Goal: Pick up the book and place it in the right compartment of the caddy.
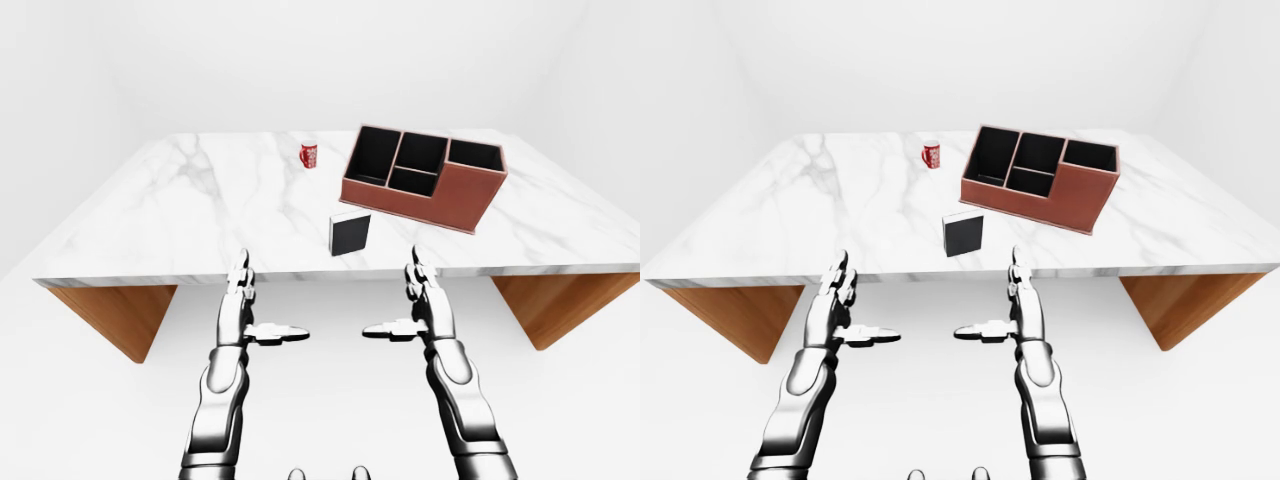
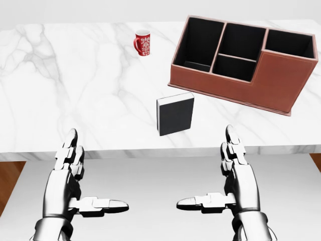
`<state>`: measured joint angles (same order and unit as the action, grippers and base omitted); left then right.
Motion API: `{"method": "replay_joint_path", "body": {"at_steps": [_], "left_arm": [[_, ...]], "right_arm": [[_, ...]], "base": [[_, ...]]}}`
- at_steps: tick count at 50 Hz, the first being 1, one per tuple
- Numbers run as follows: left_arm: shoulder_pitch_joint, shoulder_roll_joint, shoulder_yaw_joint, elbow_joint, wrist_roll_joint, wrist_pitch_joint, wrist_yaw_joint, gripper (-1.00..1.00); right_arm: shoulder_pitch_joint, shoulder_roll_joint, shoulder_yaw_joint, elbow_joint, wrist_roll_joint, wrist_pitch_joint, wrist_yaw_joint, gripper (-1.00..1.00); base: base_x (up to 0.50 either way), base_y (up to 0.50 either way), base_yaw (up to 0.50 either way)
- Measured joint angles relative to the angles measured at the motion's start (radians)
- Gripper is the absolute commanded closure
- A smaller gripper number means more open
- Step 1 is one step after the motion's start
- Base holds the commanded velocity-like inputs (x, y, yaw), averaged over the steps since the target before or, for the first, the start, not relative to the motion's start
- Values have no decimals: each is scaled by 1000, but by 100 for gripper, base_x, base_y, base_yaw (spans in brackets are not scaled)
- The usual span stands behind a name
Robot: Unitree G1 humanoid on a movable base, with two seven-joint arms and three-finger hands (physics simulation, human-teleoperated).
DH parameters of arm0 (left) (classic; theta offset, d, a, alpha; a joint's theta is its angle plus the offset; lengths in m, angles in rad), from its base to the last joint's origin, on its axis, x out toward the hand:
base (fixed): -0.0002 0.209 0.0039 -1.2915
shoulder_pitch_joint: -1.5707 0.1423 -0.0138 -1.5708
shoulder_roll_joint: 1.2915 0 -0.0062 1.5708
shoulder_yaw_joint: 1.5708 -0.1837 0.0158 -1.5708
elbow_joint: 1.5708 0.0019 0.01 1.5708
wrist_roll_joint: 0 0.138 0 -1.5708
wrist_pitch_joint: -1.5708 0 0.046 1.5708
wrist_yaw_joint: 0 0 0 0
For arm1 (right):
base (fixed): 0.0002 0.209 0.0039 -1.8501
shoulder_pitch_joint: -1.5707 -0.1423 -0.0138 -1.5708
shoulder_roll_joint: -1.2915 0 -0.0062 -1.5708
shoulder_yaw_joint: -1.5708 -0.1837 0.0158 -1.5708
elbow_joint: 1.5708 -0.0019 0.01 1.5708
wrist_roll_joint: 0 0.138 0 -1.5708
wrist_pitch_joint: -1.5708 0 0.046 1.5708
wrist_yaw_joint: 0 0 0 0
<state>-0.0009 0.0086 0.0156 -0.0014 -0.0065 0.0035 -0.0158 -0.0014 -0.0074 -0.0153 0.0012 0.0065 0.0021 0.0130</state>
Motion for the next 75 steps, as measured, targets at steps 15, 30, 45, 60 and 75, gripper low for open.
{"method": "replay_joint_path", "body": {"at_steps": [15,30,45,60,75], "left_arm": [[13,11,20,-52,-4,42,-23,-100],[45,17,37,-204,1,84,-42,-100],[62,23,76,-362,-6,84,-63,-100],[64,23,92,-425,-13,84,-72,-100],[70,21,91,-441,-12,84,-77,-100]], "right_arm": [[3,-13,-25,-23,11,22,20,-100],[32,-16,-34,-170,19,85,37,-100],[61,-16,-46,-345,35,85,62,-100],[67,-15,-50,-409,44,85,79,-100],[70,-13,-49,-421,47,85,84,-100]], "base": [[0,0,0],[0,0,0],[19,0,0],[50,0,0],[48,0,0]]}}
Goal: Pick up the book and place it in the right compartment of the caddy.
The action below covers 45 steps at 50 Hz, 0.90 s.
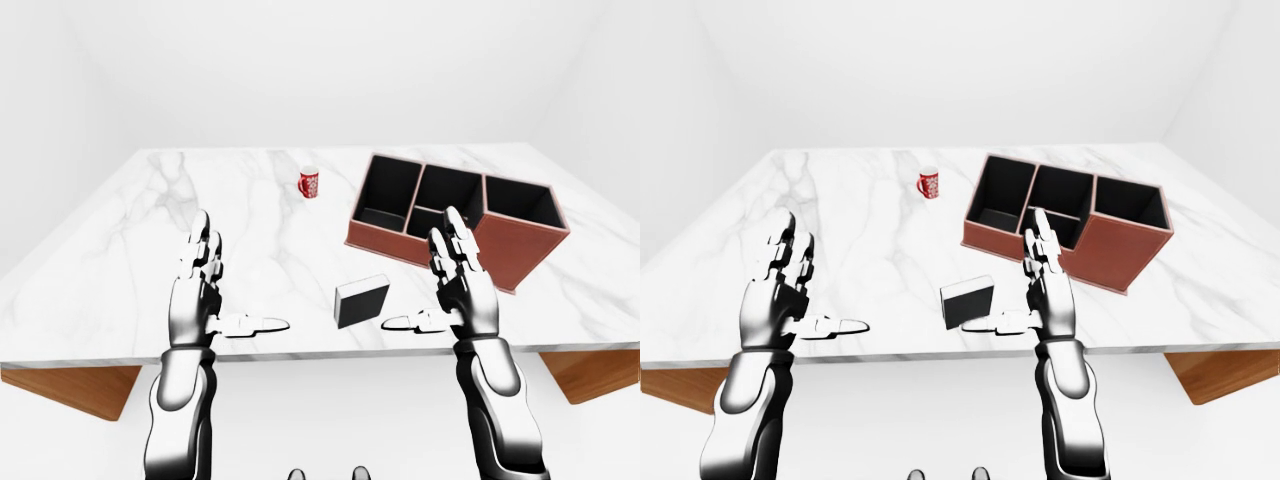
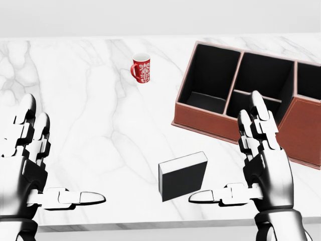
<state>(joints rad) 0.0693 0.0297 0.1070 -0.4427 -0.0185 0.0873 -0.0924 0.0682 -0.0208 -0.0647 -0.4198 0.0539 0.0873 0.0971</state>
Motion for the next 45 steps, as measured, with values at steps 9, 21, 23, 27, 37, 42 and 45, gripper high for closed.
{"method": "replay_joint_path", "body": {"at_steps": [9,21,23,27,37,42,45], "left_arm": [[3,-2,-4,-5,1,0,-1,-100],[5,0,-5,-9,0,0,-3,-100],[5,-1,-5,-10,0,0,-3,-100],[5,-1,-4,-11,0,0,-4,-100],[7,3,0,-18,0,0,-3,-100],[7,-1,-3,-22,-3,0,-5,-100],[7,-1,-2,-26,-4,0,-6,-100]], "right_arm": [[-3,0,-2,-2,4,0,0,-100],[0,1,-2,-1,0,0,6,-100],[0,0,-2,0,0,0,6,-100],[1,0,-1,0,-1,0,6,-100],[9,6,12,-1,-8,0,12,-100],[11,3,11,-2,-12,0,10,-100],[12,3,13,-5,-12,0,9,-100]], "base": [[0,0,0],[0,-26,0],[0,0,0],[0,0,0],[0,-17,0],[0,-5,0],[0,0,0]]}}
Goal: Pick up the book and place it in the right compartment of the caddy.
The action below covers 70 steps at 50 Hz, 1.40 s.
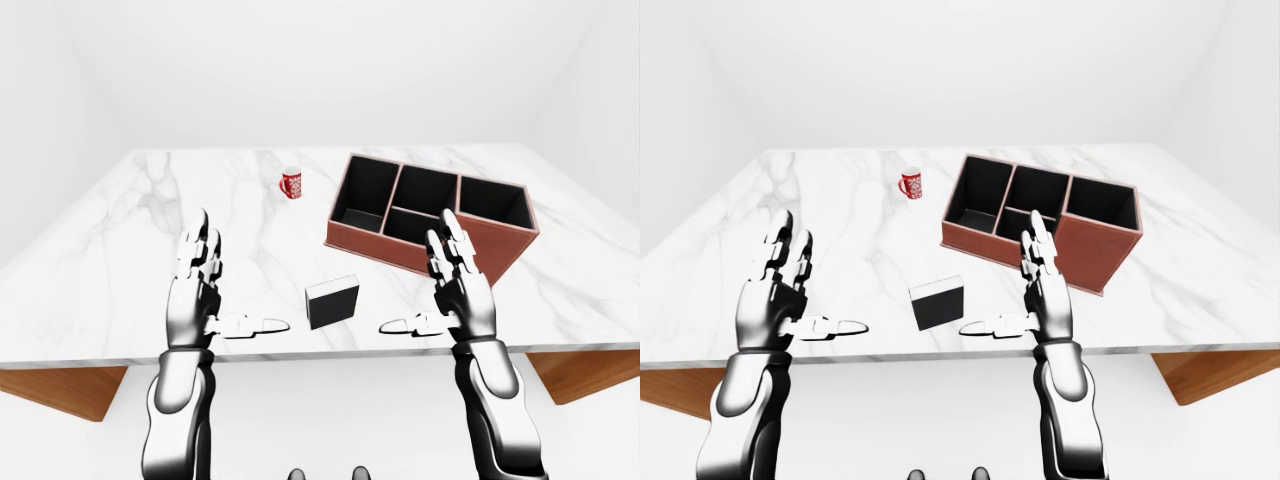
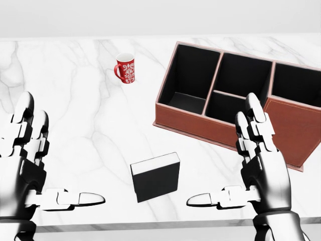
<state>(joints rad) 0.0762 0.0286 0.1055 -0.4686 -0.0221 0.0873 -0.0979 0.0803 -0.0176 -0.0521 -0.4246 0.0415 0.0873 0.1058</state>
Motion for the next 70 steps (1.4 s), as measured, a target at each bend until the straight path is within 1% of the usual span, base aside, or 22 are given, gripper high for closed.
{"method": "replay_joint_path", "body": {"at_steps": [11,13,25,38,56,66,67,68,70], "left_arm": [[0,0,4,-9,-2,0,-1,-100],[10,0,5,-13,-2,0,-2,-100],[4,0,7,-17,-3,0,-4,-100],[1,-1,6,-19,-3,0,-4,-100],[2,0,7,-21,-2,0,-5,-100],[1,-1,6,-23,-3,0,-6,-100],[2,-1,6,-24,-3,0,-6,-100],[2,10,11,-24,-2,0,-5,-100],[2,8,11,-24,-2,0,-5,-100]], "right_arm": [[4,1,6,-8,-2,0,0,-100],[16,1,6,-14,2,0,2,-100],[13,1,6,-17,3,0,6,-100],[6,-1,2,-26,3,0,6,-100],[12,0,4,-26,-1,0,15,-100],[7,2,7,-18,-6,0,5,-100],[8,2,7,-18,-7,0,5,-100],[8,13,12,-18,-7,0,6,-100],[10,11,14,-19,-8,0,6,-100]], "base": [[0,0,0],[50,0,0],[50,0,0],[1,0,0],[47,0,0],[0,0,0],[0,-50,0],[0,-50,0],[0,-50,0]]}}
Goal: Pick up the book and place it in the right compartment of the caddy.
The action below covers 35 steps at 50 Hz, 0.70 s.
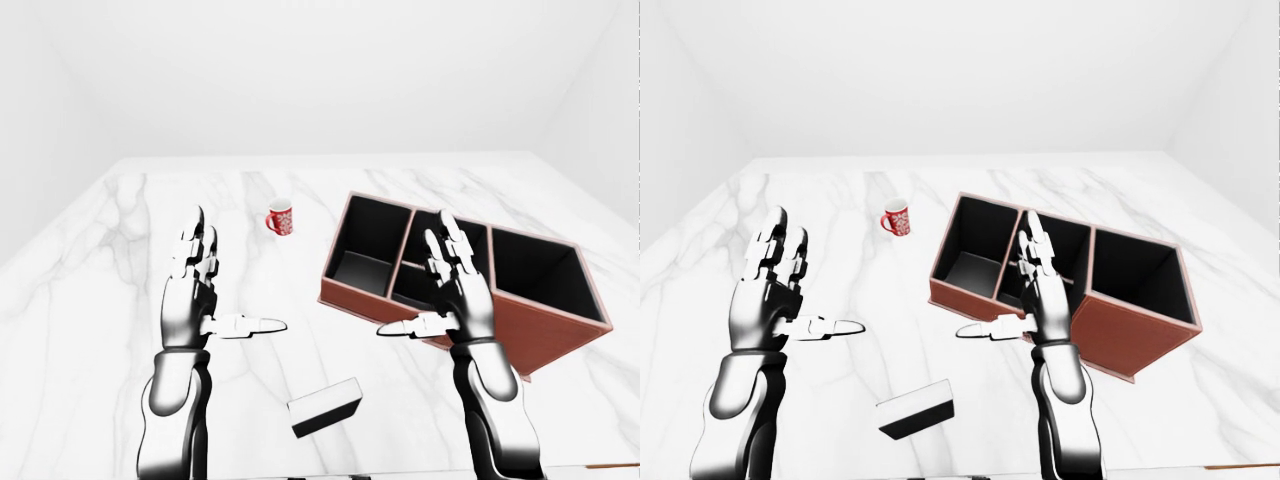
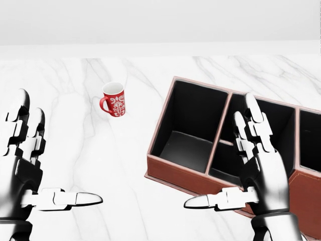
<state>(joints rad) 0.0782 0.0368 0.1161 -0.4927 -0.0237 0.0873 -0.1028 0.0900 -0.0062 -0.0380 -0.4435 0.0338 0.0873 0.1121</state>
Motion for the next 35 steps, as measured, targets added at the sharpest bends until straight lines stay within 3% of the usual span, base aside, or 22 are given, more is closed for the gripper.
{"method": "replay_joint_path", "body": {"at_steps": [21,29,35], "left_arm": [[1,-9,-6,0,0,0,-1,-100],[0,-10,-7,1,0,0,-1,-100],[8,-10,-8,-5,0,0,-2,-100]], "right_arm": [[1,-9,-1,4,-1,0,-5,-100],[-2,-9,10,2,-14,0,-8,-100],[3,-9,8,-4,-11,0,-6,-100]], "base": [[0,0,0],[-46,0,0],[0,0,0]]}}
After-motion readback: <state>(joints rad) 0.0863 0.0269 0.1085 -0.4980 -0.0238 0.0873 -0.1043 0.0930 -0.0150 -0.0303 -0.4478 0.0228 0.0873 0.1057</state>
